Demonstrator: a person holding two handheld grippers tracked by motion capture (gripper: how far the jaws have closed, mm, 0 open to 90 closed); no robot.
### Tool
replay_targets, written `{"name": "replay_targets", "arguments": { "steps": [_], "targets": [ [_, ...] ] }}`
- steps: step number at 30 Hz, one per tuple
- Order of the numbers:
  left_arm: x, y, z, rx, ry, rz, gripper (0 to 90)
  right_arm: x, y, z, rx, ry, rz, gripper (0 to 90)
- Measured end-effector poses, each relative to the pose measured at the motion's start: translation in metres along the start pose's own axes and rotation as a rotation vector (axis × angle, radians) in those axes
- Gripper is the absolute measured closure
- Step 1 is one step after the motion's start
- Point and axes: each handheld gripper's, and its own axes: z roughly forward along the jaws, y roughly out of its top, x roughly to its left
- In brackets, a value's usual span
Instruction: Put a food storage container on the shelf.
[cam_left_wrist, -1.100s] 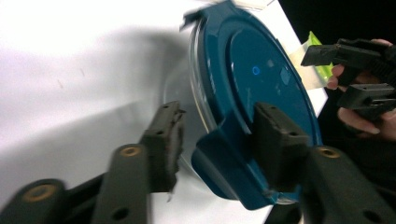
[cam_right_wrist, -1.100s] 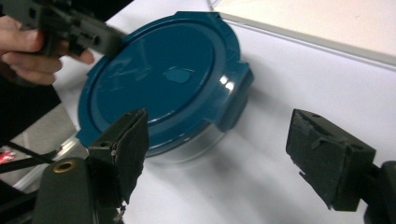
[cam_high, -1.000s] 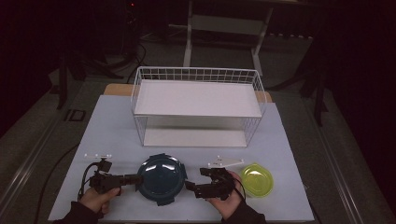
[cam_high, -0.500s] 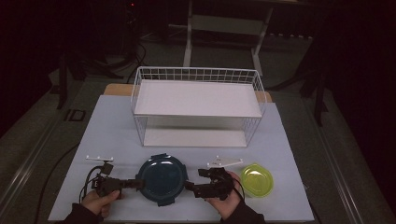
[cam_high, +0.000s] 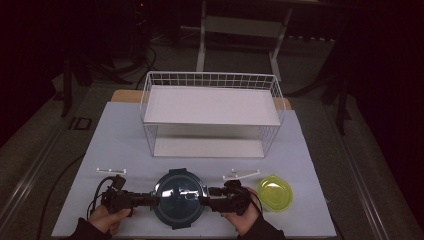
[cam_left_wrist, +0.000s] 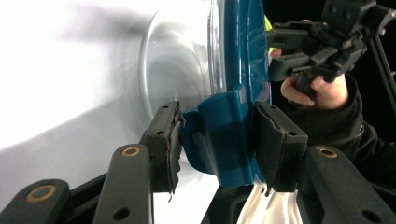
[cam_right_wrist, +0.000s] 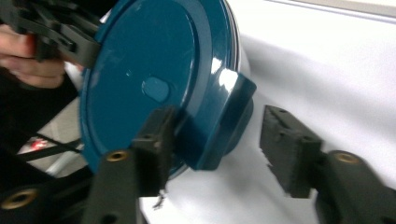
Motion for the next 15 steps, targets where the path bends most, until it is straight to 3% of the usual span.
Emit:
{"name": "replay_targets", "arguments": {
  "steps": [3,11,15],
  "targets": [
    [-0.001,0.000,0.000,0.002,-0.005,0.028,54.1,-0.002,0.001,-0.002,0.009,0.031,0.005,53.3],
    [0.000,0.000,-0.001,0.011,-0.012,0.058,54.2,-0.011,0.002,0.001,0.044,0.108,0.057,50.0],
    [0.001,-0.001,-0.001,0.010,-0.020,0.064,54.3,-0.017,0.002,0.002,0.056,0.172,0.097,50.3]
  ]
}}
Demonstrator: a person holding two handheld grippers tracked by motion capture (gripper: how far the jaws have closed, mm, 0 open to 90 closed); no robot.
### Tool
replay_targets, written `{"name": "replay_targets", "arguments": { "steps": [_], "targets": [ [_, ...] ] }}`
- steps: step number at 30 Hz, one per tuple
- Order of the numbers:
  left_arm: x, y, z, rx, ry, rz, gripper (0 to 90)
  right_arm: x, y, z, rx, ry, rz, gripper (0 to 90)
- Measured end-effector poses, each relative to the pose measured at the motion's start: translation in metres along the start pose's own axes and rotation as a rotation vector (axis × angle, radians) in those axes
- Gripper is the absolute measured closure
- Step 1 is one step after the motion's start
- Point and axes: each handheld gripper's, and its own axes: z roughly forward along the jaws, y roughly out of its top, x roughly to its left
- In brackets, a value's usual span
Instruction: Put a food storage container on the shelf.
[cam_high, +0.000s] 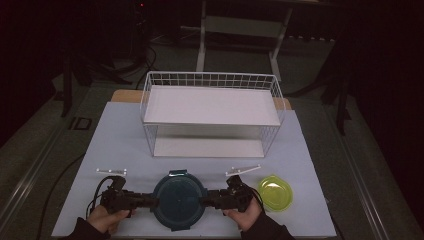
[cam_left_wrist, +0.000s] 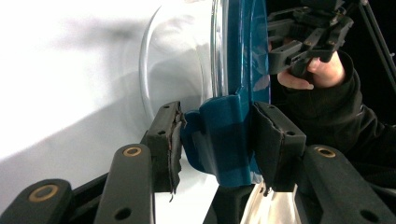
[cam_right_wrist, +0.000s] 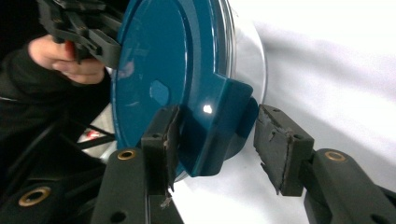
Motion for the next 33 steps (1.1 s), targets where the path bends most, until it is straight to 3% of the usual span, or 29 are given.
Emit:
{"name": "replay_targets", "arguments": {
  "steps": [1,3,5,10,12,18,21,26,33],
  "targets": [
    [0.000,0.000,0.000,0.000,0.000,0.000,54.3,0.000,0.000,0.000,0.000,0.000,0.000,50.3],
    [0.003,-0.001,-0.001,0.000,-0.011,-0.006,54.4,-0.005,0.000,0.001,-0.002,0.048,0.009,51.0],
    [0.004,-0.001,-0.001,-0.008,-0.018,-0.014,54.5,-0.006,0.000,0.002,-0.008,0.056,-0.002,51.3],
    [0.004,-0.003,-0.001,-0.024,-0.015,-0.030,55.6,-0.001,0.000,0.001,-0.009,0.032,-0.010,53.0],
    [0.000,-0.003,-0.001,-0.023,-0.007,-0.019,56.1,0.000,-0.001,-0.001,-0.014,0.026,0.017,54.5],
    [-0.006,-0.002,0.000,-0.035,0.010,-0.022,57.2,0.002,-0.003,-0.003,-0.021,0.015,0.023,56.2],
    [-0.012,0.001,0.001,-0.041,0.038,-0.002,57.5,0.004,-0.002,-0.005,-0.034,-0.001,0.032,56.8],
    [-0.016,0.006,0.002,-0.048,0.034,-0.008,57.5,0.003,0.000,-0.011,-0.055,-0.006,0.066,56.7],
    [-0.031,0.021,-0.001,-0.065,0.036,0.015,57.5,0.011,0.006,-0.024,-0.089,-0.014,0.058,56.7]
  ]
}}
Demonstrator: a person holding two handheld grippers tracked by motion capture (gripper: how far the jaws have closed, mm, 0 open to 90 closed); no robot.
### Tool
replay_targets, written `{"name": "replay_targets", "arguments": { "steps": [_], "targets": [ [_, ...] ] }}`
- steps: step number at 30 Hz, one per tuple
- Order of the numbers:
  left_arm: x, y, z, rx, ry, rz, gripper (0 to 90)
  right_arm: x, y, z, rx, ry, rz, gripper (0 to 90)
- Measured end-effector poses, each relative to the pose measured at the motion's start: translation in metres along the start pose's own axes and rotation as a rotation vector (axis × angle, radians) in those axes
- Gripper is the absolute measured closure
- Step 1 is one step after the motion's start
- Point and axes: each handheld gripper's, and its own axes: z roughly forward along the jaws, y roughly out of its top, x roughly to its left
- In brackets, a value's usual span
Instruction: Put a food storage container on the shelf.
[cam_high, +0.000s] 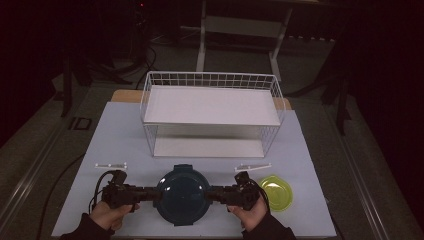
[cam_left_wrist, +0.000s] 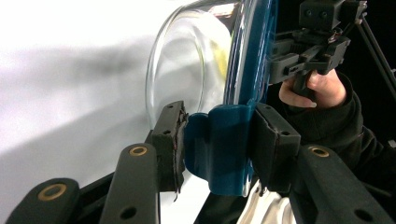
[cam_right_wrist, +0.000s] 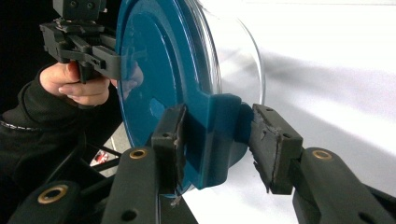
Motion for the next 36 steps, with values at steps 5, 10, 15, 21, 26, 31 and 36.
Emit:
{"name": "replay_targets", "arguments": {
  "steps": [5,10,15,21,26,31,36],
  "targets": [
    [-0.011,0.013,0.000,-0.012,-0.001,0.013,57.5,0.005,0.008,-0.012,-0.021,-0.002,0.002,56.6],
    [-0.021,0.028,0.002,-0.030,-0.008,0.031,57.4,0.009,0.018,-0.025,-0.044,-0.013,-0.008,56.6],
    [-0.031,0.043,0.003,-0.037,-0.006,0.058,57.5,0.012,0.028,-0.038,-0.082,-0.022,-0.024,56.6],
    [-0.042,0.061,0.004,-0.050,-0.009,0.092,57.5,0.016,0.040,-0.053,-0.112,-0.029,-0.035,56.6],
    [-0.052,0.076,0.004,-0.065,-0.011,0.117,57.5,0.020,0.052,-0.064,-0.148,-0.033,-0.046,56.6],
    [-0.058,0.091,0.007,-0.074,-0.010,0.131,57.5,0.020,0.064,-0.074,-0.173,-0.039,-0.051,56.7],
    [-0.064,0.107,0.008,-0.070,-0.004,0.145,57.5,0.017,0.075,-0.081,-0.197,-0.035,-0.040,56.7]
  ]
}}
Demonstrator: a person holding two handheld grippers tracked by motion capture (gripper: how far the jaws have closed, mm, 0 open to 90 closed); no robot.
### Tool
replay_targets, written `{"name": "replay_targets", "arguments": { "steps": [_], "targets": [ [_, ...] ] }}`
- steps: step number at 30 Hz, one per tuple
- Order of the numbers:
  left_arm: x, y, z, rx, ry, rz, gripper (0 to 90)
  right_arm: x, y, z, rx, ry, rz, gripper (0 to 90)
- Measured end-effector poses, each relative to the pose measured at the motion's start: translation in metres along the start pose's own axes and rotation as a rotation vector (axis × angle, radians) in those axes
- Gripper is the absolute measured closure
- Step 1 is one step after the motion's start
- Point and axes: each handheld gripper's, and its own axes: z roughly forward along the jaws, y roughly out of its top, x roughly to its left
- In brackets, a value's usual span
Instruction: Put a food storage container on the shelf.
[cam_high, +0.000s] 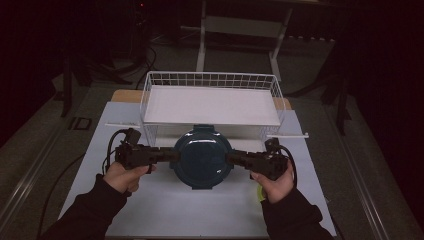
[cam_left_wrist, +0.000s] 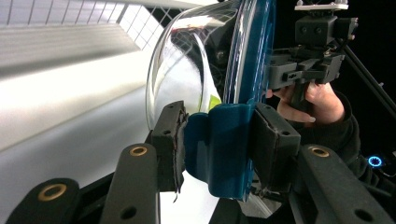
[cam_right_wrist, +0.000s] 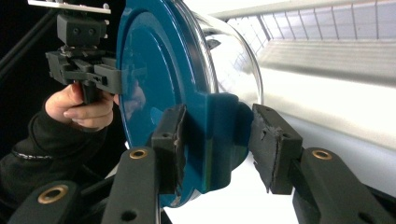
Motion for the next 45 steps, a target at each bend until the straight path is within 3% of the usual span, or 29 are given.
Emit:
{"name": "replay_targets", "arguments": {
  "steps": [14,21,29,40,42,45],
  "targets": [
    [-0.011,0.049,0.001,-0.038,0.010,0.042,57.4,0.001,0.048,-0.014,-0.040,-0.001,-0.030,56.7],
    [-0.010,0.075,0.006,-0.057,0.009,0.055,57.3,-0.004,0.074,-0.019,-0.055,-0.002,-0.031,56.8],
    [-0.003,0.099,0.016,-0.077,0.001,0.036,57.3,-0.017,0.105,-0.025,-0.092,-0.001,-0.022,56.8],
    [0.020,0.108,0.025,-0.085,0.025,-0.010,56.8,-0.036,0.115,-0.011,-0.085,-0.019,0.028,56.8],
    [0.024,0.108,0.026,-0.095,0.012,-0.030,56.7,-0.040,0.115,-0.009,-0.086,-0.018,0.043,56.7],
    [0.025,0.111,0.027,-0.104,0.009,-0.032,56.8,-0.038,0.116,-0.008,-0.092,-0.060,0.011,56.3]
  ]
}}
